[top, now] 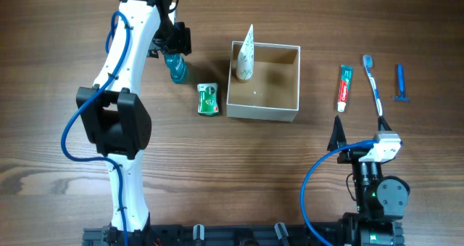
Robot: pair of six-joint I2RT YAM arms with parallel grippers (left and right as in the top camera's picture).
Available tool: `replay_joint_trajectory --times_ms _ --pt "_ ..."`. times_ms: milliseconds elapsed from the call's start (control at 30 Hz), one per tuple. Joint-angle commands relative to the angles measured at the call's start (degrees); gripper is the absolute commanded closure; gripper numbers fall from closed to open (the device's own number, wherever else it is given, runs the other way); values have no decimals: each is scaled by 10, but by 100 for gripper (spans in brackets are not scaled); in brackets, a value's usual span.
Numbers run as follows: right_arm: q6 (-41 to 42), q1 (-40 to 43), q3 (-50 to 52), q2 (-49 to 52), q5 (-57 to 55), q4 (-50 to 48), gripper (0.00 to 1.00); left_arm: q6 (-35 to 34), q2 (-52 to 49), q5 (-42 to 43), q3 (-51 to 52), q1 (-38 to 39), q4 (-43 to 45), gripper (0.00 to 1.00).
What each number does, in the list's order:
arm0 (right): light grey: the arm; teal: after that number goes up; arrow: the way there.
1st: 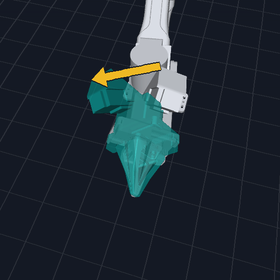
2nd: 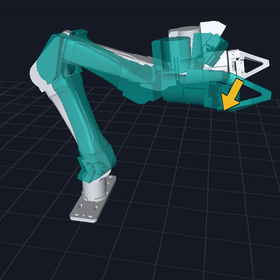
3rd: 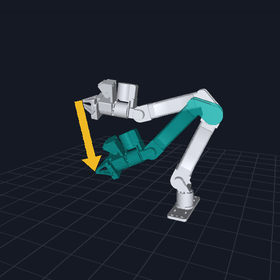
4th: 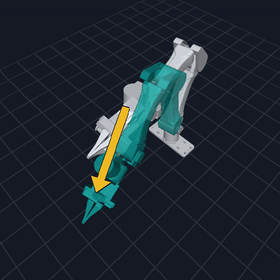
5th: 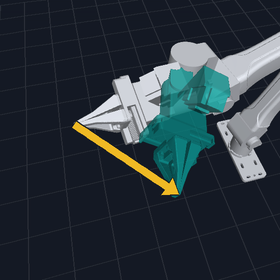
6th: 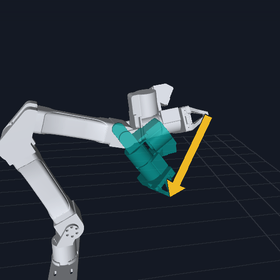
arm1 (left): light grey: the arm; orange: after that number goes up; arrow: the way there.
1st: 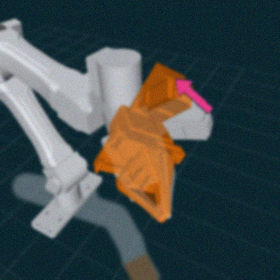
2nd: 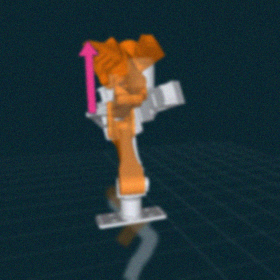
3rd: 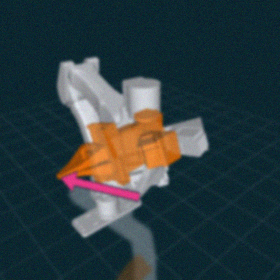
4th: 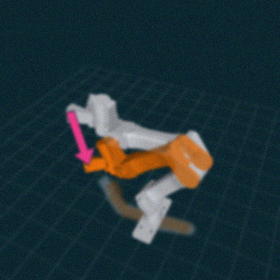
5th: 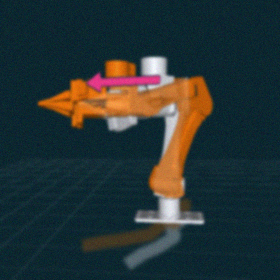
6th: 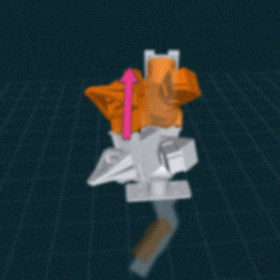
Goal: Pack container
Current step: 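Move the left gripper back over the blue Listerine bottle, then grasp the Listerine bottle with the left gripper and lift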
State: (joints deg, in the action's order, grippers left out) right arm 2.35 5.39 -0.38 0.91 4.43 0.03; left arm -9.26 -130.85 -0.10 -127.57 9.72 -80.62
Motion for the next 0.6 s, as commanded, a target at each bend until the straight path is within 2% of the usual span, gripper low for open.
replay_joint_trajectory --times_ms 0,233,367,567 --pt "8 -3 1 -1 -10 -2 0 14 -10 7 -2 -3 0 23" --pt "8 -3 1 -1 -10 -2 0 16 -14 7 -2 -3 0 30" --pt "8 -3 1 -1 -10 -2 0 16 -14 7 -2 -3 1 39" --pt "8 -3 1 -1 -10 -2 0 16 -14 7 -2 -3 3 41"
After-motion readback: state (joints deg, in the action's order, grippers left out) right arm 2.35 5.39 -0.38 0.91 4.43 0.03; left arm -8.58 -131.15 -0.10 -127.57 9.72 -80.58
